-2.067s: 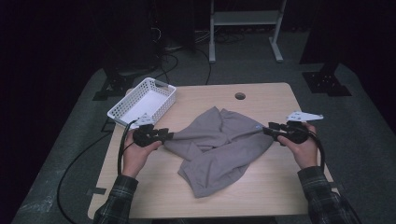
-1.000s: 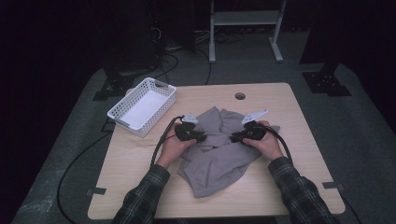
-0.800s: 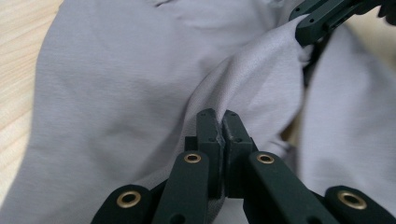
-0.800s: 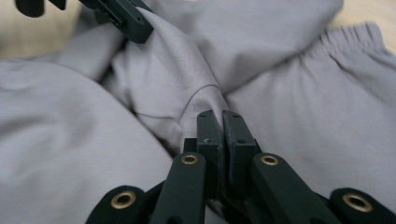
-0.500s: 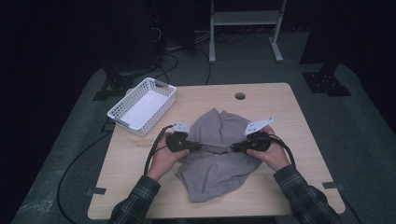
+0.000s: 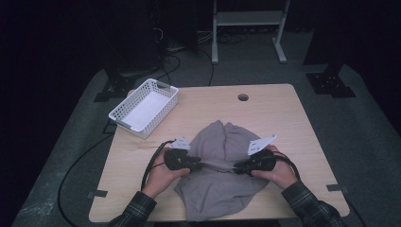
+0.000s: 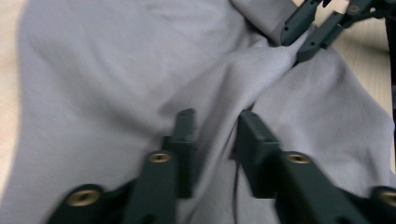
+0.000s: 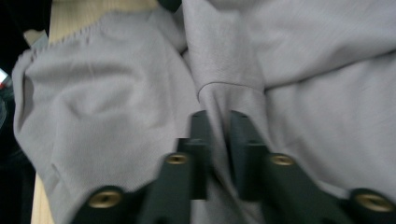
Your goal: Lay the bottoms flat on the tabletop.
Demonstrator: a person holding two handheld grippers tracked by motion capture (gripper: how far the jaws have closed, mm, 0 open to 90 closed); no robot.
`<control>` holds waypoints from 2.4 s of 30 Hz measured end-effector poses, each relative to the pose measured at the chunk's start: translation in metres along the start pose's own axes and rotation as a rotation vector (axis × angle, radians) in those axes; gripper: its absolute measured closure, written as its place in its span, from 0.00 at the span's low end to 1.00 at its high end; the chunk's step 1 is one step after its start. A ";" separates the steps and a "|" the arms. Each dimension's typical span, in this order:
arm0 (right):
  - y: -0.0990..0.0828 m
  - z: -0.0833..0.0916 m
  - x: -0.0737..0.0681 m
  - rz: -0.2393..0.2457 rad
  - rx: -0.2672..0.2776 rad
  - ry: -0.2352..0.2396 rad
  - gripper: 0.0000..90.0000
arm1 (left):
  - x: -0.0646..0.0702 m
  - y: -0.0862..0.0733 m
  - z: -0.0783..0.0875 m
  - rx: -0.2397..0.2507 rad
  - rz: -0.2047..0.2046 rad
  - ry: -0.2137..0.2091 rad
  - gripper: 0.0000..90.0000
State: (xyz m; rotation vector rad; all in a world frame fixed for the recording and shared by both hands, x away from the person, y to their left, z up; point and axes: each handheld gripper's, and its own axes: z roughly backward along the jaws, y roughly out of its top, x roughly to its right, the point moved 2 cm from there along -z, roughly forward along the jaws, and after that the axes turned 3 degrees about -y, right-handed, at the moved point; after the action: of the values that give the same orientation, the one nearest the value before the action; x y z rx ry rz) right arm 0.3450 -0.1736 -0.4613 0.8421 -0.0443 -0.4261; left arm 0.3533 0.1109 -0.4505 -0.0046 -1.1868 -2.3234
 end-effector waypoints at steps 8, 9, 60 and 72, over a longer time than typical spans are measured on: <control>0.011 0.017 0.029 -0.064 0.111 -0.118 0.63 | -0.029 0.034 0.005 0.069 -0.015 0.095 0.59; 0.012 0.017 0.035 -0.074 0.122 -0.134 0.62 | -0.035 0.038 0.003 0.073 -0.014 0.111 0.58; 0.009 0.018 0.135 -0.287 0.143 -0.434 0.98 | -0.108 0.058 -0.005 0.137 0.119 0.174 1.00; 0.003 0.057 0.154 -0.371 0.259 -0.526 0.98 | -0.130 0.036 0.020 0.140 0.191 0.267 1.00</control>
State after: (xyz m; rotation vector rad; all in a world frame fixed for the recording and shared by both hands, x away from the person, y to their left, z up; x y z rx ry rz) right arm 0.4756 -0.2719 -0.4403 0.9759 -0.4424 -1.0004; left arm 0.4771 0.1676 -0.4418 0.2252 -1.1562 -2.0001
